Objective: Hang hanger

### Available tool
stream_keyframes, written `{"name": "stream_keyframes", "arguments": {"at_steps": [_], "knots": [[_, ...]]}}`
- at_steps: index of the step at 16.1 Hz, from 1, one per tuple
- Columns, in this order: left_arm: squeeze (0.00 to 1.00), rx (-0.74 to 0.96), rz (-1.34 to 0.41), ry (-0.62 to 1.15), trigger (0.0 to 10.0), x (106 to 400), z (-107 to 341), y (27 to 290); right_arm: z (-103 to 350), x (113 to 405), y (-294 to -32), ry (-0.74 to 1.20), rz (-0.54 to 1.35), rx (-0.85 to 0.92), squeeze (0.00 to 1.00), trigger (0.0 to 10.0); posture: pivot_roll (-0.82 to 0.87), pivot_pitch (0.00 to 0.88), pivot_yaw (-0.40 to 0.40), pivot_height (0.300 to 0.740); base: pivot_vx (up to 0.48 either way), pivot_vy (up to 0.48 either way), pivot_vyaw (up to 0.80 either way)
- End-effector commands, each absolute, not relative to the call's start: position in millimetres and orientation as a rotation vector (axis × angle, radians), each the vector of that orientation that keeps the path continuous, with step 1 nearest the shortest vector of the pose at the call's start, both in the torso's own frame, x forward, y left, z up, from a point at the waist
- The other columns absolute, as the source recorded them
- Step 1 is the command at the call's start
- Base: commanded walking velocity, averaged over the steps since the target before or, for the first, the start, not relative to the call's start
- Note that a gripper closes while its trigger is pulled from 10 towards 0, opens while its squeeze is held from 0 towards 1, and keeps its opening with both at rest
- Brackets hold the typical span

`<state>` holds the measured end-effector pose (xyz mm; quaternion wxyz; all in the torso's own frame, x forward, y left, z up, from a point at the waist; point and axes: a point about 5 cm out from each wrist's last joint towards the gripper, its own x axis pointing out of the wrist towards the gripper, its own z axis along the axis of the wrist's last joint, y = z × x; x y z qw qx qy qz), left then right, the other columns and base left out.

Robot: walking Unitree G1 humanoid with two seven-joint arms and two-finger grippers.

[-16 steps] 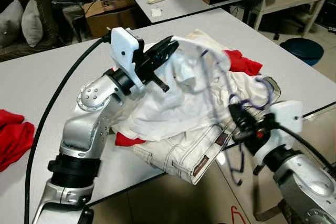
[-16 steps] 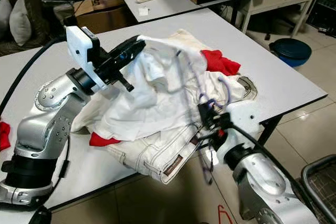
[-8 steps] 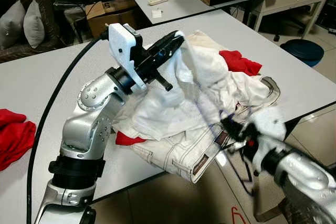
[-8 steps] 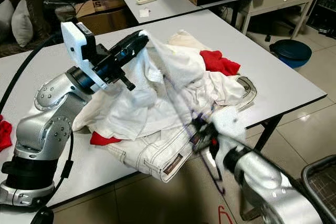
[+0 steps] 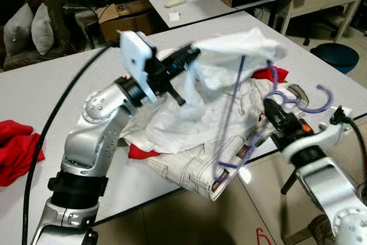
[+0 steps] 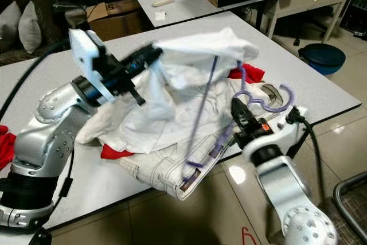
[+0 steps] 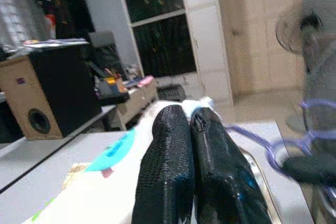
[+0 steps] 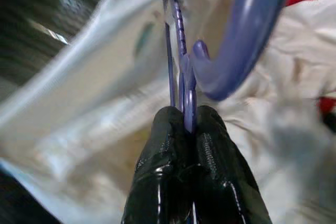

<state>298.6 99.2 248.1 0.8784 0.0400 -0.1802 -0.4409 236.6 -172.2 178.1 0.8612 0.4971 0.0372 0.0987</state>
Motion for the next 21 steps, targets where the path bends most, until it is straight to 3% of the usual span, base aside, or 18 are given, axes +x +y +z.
{"name": "stream_keyframes", "arguments": {"at_steps": [1,5,8,10,16,21], "knots": [[0.0,0.135,-0.939,-0.37,0.0,294.6,244.4,97.2,185.6,241.5,-176.7,0.027,0.193,1.163,0.0,10.0,-0.04,0.02,0.121,0.74,0.0,0.0,0.0],[0.0,0.395,-1.022,-0.234,0.0,290.8,202.9,88.5,200.8,264.6,-182.1,0.014,0.202,1.363,0.0,10.0,-0.04,0.018,0.119,0.74,0.0,0.0,0.0],[0.0,0.364,-1.059,-0.179,0.0,286.5,196.5,92.4,209.3,283.5,-189.8,-0.019,0.163,1.402,0.0,10.0,-0.03,0.015,0.113,0.74,0.0,0.0,0.0],[0.0,0.435,-1.062,-0.163,0.0,287.0,189.6,97.1,212.1,290.1,-192.7,-0.017,0.148,1.419,0.0,10.0,-0.03,0.013,0.11,0.74,0.0,0.0,0.0],[0.0,0.303,-1.225,-0.129,0.0,265.5,191.8,89.4,205.4,306.5,-204.3,0.001,0.016,1.392,0.0,10.0,-0.02,0.008,0.11,0.74,0.0,0.0,0.0],[0.0,0.234,-1.37,-0.094,0.0,247.9,188.1,61.6,204.8,322.2,-206.3,-0.013,-0.046,1.393,0.0,10.0,-0.02,0.005,0.115,0.74,0.0,0.0,0.0]]}}
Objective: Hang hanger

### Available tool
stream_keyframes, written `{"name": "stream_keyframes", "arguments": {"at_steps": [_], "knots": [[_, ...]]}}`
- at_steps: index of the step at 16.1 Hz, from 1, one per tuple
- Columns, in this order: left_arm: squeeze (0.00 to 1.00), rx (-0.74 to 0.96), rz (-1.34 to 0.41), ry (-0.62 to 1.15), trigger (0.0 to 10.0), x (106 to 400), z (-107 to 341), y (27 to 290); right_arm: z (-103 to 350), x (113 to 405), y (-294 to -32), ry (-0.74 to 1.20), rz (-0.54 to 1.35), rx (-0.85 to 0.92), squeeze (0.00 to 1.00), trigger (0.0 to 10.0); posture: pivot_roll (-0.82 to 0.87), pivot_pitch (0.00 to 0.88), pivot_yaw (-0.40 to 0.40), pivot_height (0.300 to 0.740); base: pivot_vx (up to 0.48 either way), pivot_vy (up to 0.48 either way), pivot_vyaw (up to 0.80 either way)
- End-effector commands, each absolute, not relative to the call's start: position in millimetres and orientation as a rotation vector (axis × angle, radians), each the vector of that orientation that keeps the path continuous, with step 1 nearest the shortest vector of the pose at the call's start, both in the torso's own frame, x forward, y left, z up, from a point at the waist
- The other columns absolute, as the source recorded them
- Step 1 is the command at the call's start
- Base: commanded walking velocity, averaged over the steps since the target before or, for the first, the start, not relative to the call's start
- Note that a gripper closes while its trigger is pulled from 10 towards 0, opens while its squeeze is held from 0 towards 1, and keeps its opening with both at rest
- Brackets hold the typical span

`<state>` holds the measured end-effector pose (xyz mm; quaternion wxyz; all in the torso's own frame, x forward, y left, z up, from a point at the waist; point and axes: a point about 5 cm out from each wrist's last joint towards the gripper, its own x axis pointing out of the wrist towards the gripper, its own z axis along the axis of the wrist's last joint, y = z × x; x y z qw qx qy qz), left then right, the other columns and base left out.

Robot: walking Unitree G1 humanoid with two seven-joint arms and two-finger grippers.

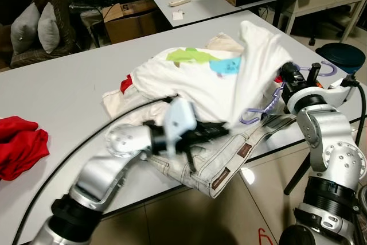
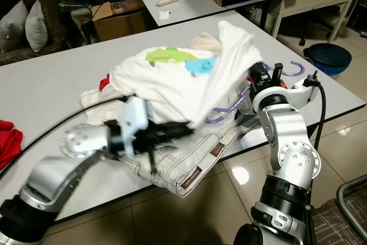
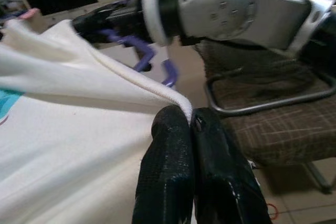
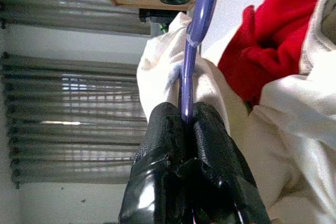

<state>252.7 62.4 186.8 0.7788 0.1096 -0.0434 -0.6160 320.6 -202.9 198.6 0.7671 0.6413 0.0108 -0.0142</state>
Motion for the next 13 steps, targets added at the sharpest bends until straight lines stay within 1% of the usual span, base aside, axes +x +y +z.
{"name": "stream_keyframes", "arguments": {"at_steps": [1,4,5,6,7,9,10,11,13], "knots": [[0.0,0.225,-1.384,-0.099,0.0,246.8,188.9,55.3,204.1,325.0,-205.3,-0.008,-0.056,1.351,0.0,10.0,-0.02,0.007,0.114,0.74,0.0,0.0,0.0],[0.0,0.175,-1.396,-0.13,0.0,247.3,197.4,44.1,201.1,329.7,-202.3,0.006,-0.073,1.293,0.0,10.0,-0.01,0.011,0.113,0.74,0.0,0.0,0.0],[0.0,0.077,-1.4,-0.186,0.5,250.3,214.2,33.8,197.0,331.9,-195.4,0.038,-0.072,1.189,0.0,10.0,-0.01,0.011,0.113,0.74,0.0,0.0,0.0],[0.0,0.063,-1.399,-0.192,0.6,251.0,216.6,32.9,196.4,332.0,-194.3,0.041,-0.071,1.175,0.0,10.0,-0.01,0.01,0.114,0.74,0.0,0.0,0.0],[0.0,0.026,-1.4,-0.203,1.3,253.7,222.9,30.4,195.4,331.7,-191.8,0.046,-0.069,1.158,0.0,10.0,-0.01,0.01,0.114,0.74,0.0,0.0,0.0],[0.0,-0.022,-1.423,-0.193,1.1,254.6,227.6,22.2,193.9,331.4,-187.8,0.05,-0.067,1.153,0.0,10.0,-0.01,0.01,0.12,0.74,0.0,0.0,0.0],[0.0,-0.033,-1.426,-0.188,0.8,255.1,228.2,18.8,193.5,331.2,-185.6,0.051,-0.065,1.152,0.0,10.0,-0.01,0.009,0.123,0.74,0.0,0.0,0.0],[0.0,-0.036,-1.433,-0.144,0.0,255.7,224.9,13.7,193.9,331.2,-183.5,0.046,-0.063,1.153,0.0,10.0,-0.01,0.009,0.129,0.74,0.0,0.0,0.0],[0.0,-0.048,-1.416,-0.128,0.0,258.4,225.8,8.5,193.4,331.1,-182.9,0.039,-0.069,1.155,0.0,10.0,-0.01,0.009,0.132,0.74,0.0,0.0,0.0]]}}
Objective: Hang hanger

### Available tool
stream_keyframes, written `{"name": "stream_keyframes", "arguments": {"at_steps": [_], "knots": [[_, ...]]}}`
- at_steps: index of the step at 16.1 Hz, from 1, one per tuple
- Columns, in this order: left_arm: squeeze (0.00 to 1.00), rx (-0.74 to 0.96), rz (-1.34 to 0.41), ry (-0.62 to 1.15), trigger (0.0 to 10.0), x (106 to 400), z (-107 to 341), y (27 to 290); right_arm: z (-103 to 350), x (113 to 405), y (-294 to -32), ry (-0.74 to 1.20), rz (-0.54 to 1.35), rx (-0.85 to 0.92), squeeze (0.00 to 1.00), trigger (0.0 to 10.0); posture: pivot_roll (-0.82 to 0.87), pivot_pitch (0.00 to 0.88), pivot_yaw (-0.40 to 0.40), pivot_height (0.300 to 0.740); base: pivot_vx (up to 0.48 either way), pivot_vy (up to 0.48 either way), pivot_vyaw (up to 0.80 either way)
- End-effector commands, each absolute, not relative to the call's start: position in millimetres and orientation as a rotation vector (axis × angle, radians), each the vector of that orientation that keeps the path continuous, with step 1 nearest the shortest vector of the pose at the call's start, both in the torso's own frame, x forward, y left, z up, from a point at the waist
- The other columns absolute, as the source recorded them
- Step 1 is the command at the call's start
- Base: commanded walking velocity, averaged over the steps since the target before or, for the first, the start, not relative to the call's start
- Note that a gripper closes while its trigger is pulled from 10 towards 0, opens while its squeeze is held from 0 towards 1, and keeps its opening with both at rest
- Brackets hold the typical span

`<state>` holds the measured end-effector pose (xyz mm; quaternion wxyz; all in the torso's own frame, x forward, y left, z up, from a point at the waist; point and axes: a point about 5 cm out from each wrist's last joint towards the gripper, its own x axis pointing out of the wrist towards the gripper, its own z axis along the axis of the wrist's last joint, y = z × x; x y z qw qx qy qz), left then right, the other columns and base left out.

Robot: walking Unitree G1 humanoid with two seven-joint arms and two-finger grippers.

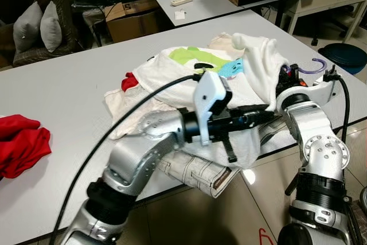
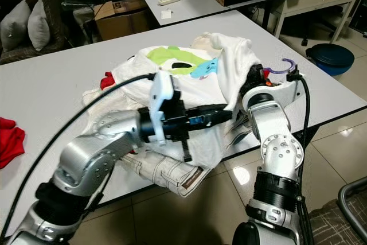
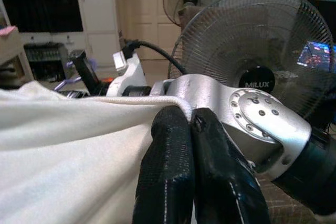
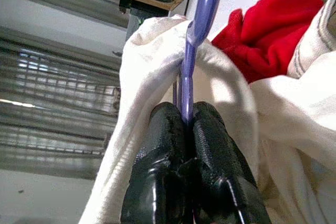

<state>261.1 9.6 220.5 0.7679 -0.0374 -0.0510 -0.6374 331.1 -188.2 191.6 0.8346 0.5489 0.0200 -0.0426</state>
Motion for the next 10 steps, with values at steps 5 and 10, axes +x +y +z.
{"name": "stream_keyframes", "arguments": {"at_steps": [5,10], "knots": [[0.0,-0.211,-0.973,-0.246,0.0,315.1,262.6,20.7,192.8,325.4,-164.3,0.095,0.05,1.115,0.0,10.0,-0.01,0.006,0.135,0.74,0.0,0.0,0.0],[0.0,-0.07,-0.979,-0.176,10.0,317.3,245.4,26.6,205.5,318.4,-161.0,0.068,0.158,1.063,0.0,10.0,-0.01,0.0,0.138,0.74,0.0,0.0,0.0]]}}
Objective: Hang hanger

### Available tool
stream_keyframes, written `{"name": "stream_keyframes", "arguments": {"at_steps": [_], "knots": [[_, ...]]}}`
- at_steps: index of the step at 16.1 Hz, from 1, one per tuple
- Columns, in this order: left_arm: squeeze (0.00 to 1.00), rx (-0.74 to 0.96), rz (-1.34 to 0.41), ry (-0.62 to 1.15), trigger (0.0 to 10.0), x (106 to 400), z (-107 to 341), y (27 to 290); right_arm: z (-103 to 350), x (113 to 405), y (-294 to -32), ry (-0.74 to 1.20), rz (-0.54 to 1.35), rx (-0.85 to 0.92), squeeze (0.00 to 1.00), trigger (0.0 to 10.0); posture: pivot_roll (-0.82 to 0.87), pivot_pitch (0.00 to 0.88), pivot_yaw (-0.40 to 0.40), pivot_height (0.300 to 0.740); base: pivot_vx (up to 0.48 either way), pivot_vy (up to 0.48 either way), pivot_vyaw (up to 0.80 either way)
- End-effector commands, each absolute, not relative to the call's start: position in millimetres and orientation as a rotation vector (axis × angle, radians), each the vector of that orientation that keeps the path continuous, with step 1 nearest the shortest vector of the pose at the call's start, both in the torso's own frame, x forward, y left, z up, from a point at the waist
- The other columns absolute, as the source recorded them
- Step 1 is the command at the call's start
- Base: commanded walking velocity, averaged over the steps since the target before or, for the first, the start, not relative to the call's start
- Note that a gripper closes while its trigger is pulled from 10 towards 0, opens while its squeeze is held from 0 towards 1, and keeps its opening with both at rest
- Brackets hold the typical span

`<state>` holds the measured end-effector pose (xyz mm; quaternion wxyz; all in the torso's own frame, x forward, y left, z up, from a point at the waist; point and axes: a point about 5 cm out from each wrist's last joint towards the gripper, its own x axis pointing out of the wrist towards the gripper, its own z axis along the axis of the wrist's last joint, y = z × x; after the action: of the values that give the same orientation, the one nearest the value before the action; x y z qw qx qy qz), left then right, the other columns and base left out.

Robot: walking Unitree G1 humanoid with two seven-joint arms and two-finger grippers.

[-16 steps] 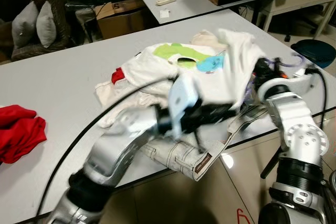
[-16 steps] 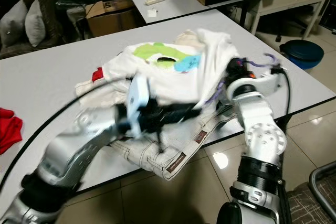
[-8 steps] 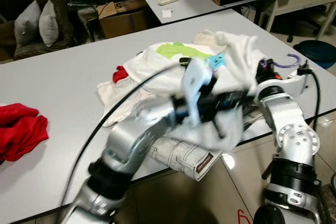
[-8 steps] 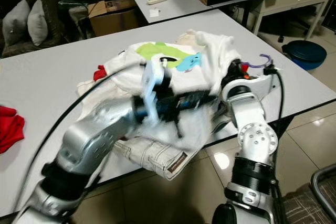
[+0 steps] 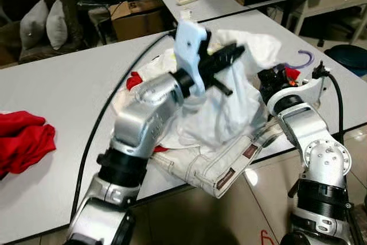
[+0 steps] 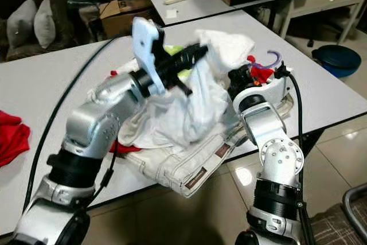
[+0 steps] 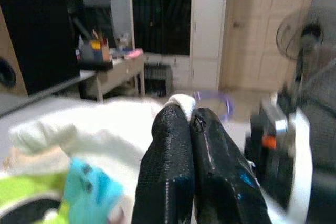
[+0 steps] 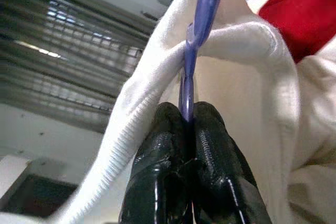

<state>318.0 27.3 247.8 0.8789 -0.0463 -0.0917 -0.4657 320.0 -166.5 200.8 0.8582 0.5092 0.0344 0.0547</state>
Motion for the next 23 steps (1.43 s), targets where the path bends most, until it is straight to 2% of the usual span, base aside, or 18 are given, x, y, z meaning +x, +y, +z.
{"name": "stream_keyframes", "arguments": {"at_steps": [1,2,4,7,9,10,13,15,17,19,20,21,23], "knots": [[0.0,-0.058,-1.001,-0.162,10.0,315.7,241.6,25.2,205.7,318.1,-161.0,0.067,0.163,1.058,0.0,10.0,-0.01,0.0,0.139,0.74,0.0,0.0,0.0],[1.0,-0.053,-1.042,-0.121,10.0,312.5,235.8,24.3,206.1,317.8,-161.7,0.065,0.168,1.052,0.0,10.0,-0.01,0.0,0.139,0.74,0.0,0.0,0.0],[1.0,-0.02,-1.017,-0.081,10.0,316.1,228.8,28.5,207.1,317.3,-162.2,0.062,0.182,1.039,0.0,10.0,-0.01,0.0,0.138,0.74,0.0,0.0,0.0],[1.0,0.006,-0.902,-0.081,10.0,332.9,230.3,53.7,210.0,315.7,-164.9,0.065,0.209,0.952,0.0,10.0,-0.02,0.0,0.139,0.74,0.0,0.0,0.0],[1.0,-0.017,-0.893,-0.109,10.0,334.3,237.6,73.9,212.2,314.6,-172.4,0.061,0.207,0.899,0.0,10.0,-0.02,0.0,0.139,0.74,0.0,0.0,0.0],[0.0,-0.051,-0.902,-0.099,10.0,330.0,239.0,89.2,214.6,311.6,-174.9,0.072,0.233,0.804,0.0,10.0,-0.02,0.0,0.137,0.74,0.0,0.0,0.0],[0.0,-0.006,-0.908,-0.04,10.0,323.6,229.7,107.9,215.7,306.3,-173.1,0.102,0.283,0.68,0.0,10.0,-0.01,0.0,0.135,0.74,0.0,0.0,0.0],[0.0,0.016,-0.811,-0.037,10.0,326.4,228.9,125.1,224.1,294.6,-165.2,0.105,0.419,0.454,0.0,10.0,-0.01,0.0,0.14,0.74,0.0,0.0,0.0],[0.0,0.041,-0.754,-0.034,10.0,316.4,239.5,149.8,243.8,260.3,-153.3,0.131,0.718,0.225,0.0,10.0,-0.01,0.0,0.136,0.74,0.0,0.0,0.63],[0.0,0.065,-0.826,-0.054,10.0,302.3,251.6,158.9,250.6,245.0,-157.3,0.157,0.809,0.07,0.0,10.0,-0.01,0.0,0.127,0.74,0.0,0.0,0.8],[0.0,0.109,-0.986,-0.032,10.0,278.4,259.5,164.7,257.3,229.3,-161.6,0.181,0.918,-0.061,0.0,10.0,-0.01,0.0,0.113,0.74,0.0,0.0,0.8],[0.0,0.147,-1.062,0.016,10.0,265.4,256.6,166.9,258.0,222.4,-162.1,0.198,0.976,-0.113,0.0,10.0,0.0,0.0,0.108,0.74,0.0,0.0,0.8],[0.0,0.195,-1.104,0.086,10.0,251.7,249.1,172.0,253.1,219.4,-163.3,0.237,1.0,-0.153,0.0,10.0,0.01,0.0,0.094,0.74,0.0,0.0,0.8]]}}
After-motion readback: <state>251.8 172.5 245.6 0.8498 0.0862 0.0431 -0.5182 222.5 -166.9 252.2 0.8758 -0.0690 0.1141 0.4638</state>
